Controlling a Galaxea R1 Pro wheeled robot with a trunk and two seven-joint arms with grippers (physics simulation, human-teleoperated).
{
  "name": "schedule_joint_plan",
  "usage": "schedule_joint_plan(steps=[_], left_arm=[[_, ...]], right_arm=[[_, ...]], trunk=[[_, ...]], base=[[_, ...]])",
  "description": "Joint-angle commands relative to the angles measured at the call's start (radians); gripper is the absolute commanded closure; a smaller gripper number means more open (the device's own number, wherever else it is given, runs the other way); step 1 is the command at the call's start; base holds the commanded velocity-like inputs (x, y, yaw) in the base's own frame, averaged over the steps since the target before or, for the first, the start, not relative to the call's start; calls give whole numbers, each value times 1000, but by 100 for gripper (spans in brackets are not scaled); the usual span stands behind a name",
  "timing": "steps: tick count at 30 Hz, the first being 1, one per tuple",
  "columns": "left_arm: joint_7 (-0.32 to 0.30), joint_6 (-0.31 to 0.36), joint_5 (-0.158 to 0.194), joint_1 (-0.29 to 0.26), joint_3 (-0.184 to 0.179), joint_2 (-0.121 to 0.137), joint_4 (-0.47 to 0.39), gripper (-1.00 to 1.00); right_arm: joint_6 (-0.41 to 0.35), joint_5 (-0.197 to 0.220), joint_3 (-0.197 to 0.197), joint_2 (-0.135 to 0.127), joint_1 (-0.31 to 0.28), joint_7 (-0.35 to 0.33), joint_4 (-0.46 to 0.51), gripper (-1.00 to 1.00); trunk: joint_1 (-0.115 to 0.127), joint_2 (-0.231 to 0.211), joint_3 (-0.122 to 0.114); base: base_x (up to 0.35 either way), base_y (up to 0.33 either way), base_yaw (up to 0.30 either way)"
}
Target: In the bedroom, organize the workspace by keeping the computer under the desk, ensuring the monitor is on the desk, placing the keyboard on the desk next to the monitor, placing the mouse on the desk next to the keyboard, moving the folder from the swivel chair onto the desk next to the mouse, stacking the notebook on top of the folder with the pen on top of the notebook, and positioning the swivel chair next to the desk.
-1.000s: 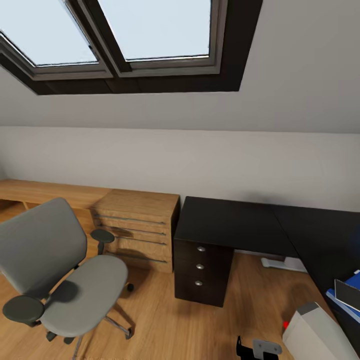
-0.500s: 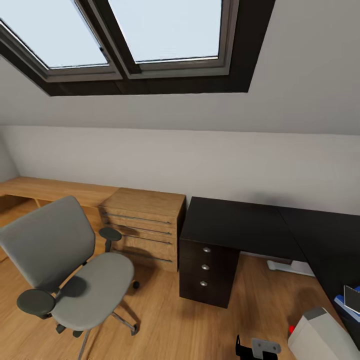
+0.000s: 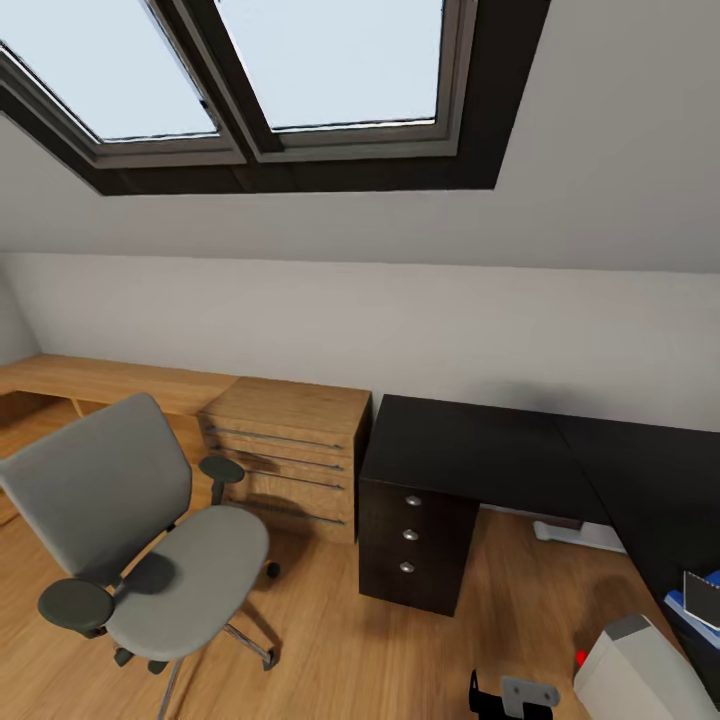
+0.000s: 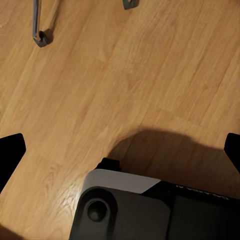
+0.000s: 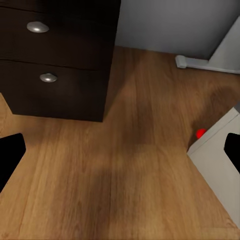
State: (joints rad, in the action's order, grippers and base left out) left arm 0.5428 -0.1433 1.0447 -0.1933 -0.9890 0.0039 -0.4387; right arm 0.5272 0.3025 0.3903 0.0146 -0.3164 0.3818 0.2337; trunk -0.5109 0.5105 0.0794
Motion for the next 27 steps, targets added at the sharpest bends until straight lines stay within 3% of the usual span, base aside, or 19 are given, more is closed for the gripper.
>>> schedule_joint_plan(steps=[1,8,27], left_arm=[[5,-7,10,-1,-8,1,0,-100],[4,-8,9,-1,-9,1,0,-100],[3,-11,8,-1,-10,1,0,-100]], right_arm=[[4,8,9,1,-1,5,-1,-100],[5,7,9,3,-1,5,-1,-100],[6,7,10,5,-1,5,-1,-100]], trunk=[[3,-5,-1],[11,-19,-8],[11,-19,-8]], base=[[0,0,0],[0,0,67],[-19,16,270]])
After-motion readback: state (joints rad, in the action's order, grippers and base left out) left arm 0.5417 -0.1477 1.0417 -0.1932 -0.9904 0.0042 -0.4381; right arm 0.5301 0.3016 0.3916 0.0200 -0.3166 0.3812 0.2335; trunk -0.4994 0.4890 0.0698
